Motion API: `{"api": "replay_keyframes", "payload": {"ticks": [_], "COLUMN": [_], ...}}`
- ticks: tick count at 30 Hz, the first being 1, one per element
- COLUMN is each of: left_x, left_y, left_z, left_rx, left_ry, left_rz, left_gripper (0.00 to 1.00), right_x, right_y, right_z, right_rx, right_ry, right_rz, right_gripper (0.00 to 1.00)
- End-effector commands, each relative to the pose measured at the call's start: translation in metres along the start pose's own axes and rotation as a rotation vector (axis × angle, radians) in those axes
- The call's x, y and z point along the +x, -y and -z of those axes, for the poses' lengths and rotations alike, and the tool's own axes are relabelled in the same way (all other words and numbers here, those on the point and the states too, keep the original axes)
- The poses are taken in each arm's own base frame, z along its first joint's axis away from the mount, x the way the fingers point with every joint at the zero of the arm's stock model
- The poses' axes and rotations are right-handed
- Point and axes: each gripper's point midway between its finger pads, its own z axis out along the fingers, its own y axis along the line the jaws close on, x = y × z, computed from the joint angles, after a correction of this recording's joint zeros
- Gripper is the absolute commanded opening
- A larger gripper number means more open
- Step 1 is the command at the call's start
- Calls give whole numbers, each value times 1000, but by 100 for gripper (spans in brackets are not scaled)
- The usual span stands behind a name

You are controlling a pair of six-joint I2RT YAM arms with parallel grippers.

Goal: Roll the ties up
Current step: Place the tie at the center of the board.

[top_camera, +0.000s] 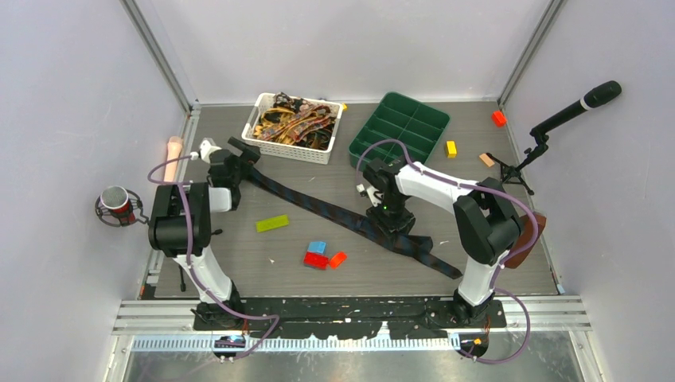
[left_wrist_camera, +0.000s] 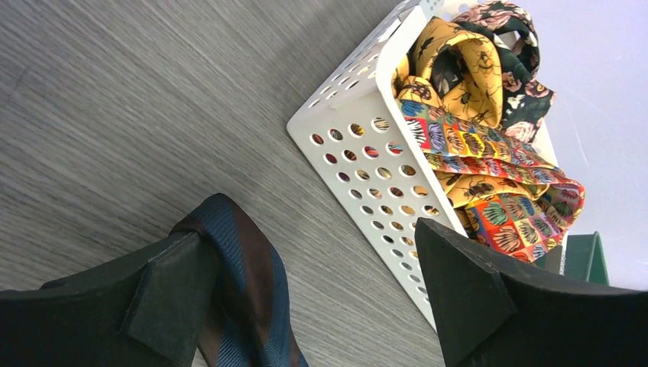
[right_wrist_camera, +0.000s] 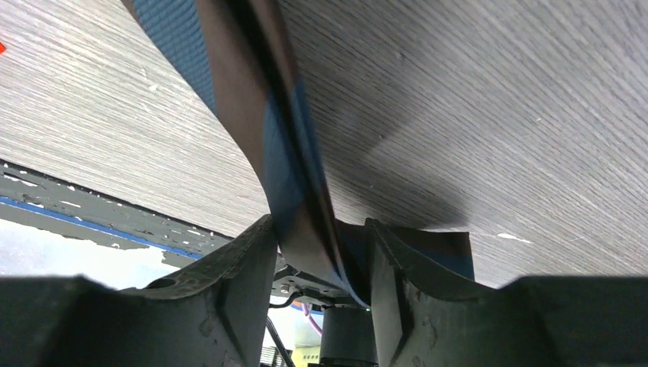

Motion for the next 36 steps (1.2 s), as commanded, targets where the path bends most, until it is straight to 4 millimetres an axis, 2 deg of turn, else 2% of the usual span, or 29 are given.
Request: {"api": "replay_keyframes", "payload": {"ticks": [1,6,15,18,24,25,27,32,36], "left_x": [-26,-31,-55,-57,-49,-47,-43,-35,-23], "left_y": [34,39,51,58,74,76,79,75,67], "left_z": [6,7,12,12,15,16,18,20,23], "left_rx": [118,131,163,186,281,292,314,303,247], "left_ry": [57,66,87,72,20,6,-23,-87,-162], "left_rz": [12,5,-26,-39,-37,-31,-16,57,88], "left_gripper": [100,100,100,100,100,100,95,84,82], "right_x": [-9,-21,-42,-52,-78,-80,-85,-93,-92], "right_y": [2,6,9,7,1,6,8,8,16], "right_z": [13,27,46,57,83,86,98,121,133], "right_rx": [20,51,82,75,44,67,74,53,89], "right_ry": [38,100,252,328,550,580,666,814,871], "right_rz": [11,11,-7,-32,-88,-122,-176,-232,-280], "right_gripper": [60,67,71,74,78,79,79,79,79]}}
